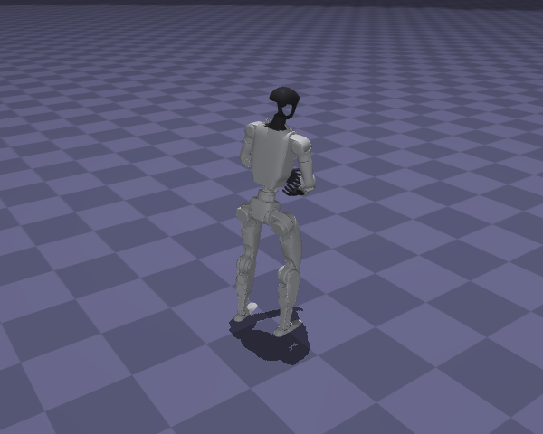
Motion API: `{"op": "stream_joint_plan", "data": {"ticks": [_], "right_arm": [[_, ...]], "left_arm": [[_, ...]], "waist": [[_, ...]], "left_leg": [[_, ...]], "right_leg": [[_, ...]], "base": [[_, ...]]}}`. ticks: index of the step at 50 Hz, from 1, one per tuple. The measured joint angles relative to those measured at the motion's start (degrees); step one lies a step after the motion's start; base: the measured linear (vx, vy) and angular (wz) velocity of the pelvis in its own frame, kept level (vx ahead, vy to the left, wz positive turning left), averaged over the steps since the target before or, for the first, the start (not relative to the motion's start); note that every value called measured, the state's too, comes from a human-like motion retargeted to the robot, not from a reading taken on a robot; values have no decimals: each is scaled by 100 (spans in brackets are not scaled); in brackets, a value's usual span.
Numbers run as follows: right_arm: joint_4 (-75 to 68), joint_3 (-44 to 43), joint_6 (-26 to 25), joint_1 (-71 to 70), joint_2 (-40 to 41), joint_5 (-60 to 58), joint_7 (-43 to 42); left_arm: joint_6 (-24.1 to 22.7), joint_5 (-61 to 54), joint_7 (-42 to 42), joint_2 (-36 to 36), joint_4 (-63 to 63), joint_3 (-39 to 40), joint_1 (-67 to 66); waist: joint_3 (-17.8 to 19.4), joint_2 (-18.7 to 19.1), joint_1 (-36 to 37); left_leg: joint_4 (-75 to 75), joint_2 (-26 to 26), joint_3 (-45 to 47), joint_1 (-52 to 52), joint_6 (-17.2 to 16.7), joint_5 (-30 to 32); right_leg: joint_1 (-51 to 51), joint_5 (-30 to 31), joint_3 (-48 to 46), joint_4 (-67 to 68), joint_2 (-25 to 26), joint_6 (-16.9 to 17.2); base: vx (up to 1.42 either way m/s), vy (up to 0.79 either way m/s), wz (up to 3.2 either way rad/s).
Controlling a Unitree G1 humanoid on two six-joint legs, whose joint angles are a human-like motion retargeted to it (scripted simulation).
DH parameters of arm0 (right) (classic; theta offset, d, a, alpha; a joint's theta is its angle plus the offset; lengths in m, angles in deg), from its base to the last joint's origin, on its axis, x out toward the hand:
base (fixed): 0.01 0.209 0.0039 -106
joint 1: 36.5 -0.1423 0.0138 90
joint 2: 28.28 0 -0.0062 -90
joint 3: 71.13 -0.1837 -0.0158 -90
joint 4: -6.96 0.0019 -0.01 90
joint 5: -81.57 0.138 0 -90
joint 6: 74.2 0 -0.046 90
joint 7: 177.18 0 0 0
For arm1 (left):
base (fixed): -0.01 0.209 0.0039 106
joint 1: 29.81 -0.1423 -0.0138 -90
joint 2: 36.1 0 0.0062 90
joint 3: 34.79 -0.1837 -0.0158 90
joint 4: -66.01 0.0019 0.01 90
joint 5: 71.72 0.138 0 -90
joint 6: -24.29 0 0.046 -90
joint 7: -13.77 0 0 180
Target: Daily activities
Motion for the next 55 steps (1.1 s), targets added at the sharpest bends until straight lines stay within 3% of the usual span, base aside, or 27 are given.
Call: {"op": "stream_joint_plan", "data": {"ticks": [32, 55], "right_arm": [[528, 316, -117, -63, -332, 90, -145], [158, 406, -481, 141, -241, 686, 540]], "left_arm": [[31, -1067, -188, 6, 363, 321, -931], [43, -997, 191, 291, 688, -203, -560]], "waist": [[-172, -184, 221], [-307, -176, 451]], "left_leg": [[-477, -79, -141, 240, -19, 250], [-905, -116, -336, 460, -107, 406]], "right_leg": [[209, 8, -172, -117, -74, -45], [511, 110, -450, -312, -123, -137]], "base": [[0, 0, 0], [1, 1, 7]]}}
